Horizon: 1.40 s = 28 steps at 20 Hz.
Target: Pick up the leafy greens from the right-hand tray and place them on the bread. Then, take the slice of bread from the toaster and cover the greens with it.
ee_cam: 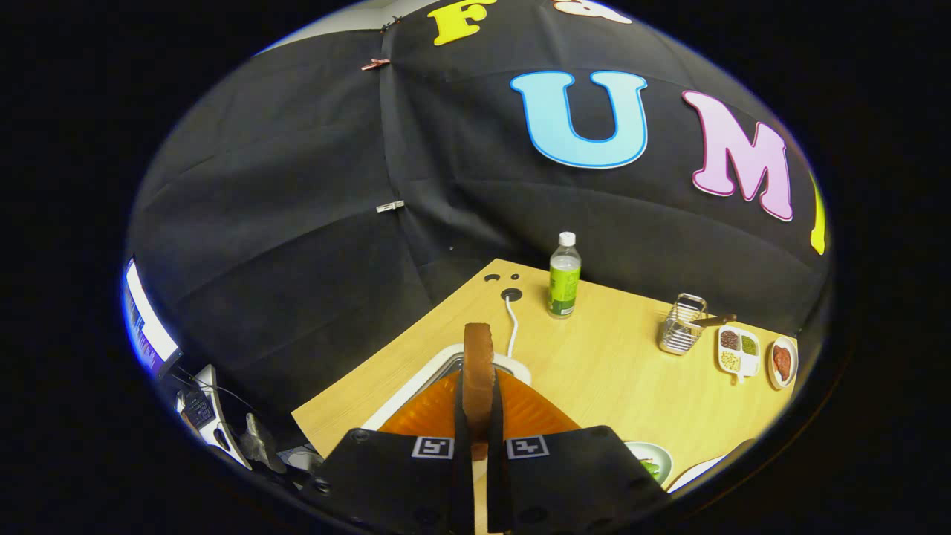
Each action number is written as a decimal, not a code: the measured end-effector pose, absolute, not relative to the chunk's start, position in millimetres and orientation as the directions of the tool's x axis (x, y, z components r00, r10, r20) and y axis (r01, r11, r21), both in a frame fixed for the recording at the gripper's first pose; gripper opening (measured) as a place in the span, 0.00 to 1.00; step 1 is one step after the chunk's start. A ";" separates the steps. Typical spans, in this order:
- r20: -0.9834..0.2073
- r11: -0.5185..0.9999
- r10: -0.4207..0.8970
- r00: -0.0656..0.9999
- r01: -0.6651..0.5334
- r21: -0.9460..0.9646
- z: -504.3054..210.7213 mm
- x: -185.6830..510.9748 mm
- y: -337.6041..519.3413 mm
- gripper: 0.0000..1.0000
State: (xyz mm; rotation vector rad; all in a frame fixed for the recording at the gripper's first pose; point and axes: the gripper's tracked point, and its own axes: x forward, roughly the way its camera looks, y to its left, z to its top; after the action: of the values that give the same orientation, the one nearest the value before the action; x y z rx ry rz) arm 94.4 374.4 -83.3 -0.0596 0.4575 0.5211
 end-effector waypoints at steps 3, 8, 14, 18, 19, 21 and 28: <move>-0.431 0.882 0.445 0.785 -0.468 0.057 -79.1 95.1 356.7 0.11; -0.444 0.913 0.386 0.809 -0.404 0.058 -87.4 99.5 318.3 0.11; -0.510 0.943 0.321 0.798 -0.322 0.089 -120.4 95.1 270.6 0.11; -0.564 0.957 0.287 0.774 -0.254 0.139 -152.2 85.4 240.1 0.11; -0.576 0.960 0.279 0.768 -0.238 0.148 -158.3 83.9 233.8 0.11; -0.596 0.962 0.274 0.754 -0.211 0.176 -173.6 79.8 222.4 0.11; -0.639 0.961 0.255 0.726 -0.116 0.252 -222.2 65.7 196.0 0.11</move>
State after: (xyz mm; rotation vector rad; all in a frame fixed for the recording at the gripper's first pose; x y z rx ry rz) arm 65.7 196.0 -222.2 0.2005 0.7313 0.2064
